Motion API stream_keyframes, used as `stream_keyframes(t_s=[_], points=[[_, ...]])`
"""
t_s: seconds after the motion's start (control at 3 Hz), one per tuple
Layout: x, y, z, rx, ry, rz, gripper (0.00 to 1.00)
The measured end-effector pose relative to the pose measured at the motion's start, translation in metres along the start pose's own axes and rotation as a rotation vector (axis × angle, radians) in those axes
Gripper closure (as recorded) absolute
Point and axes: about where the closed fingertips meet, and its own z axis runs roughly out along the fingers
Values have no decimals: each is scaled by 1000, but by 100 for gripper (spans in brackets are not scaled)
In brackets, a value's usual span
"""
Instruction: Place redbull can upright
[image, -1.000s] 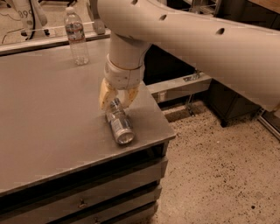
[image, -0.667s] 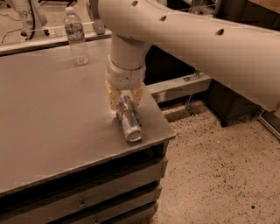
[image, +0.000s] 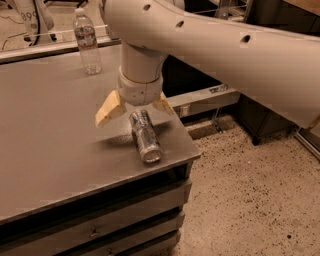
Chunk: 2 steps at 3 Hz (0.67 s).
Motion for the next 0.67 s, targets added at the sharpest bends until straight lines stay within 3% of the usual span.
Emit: stream_keyframes(t_s=[0.67], points=[[5, 8, 3, 29, 10, -33, 0]])
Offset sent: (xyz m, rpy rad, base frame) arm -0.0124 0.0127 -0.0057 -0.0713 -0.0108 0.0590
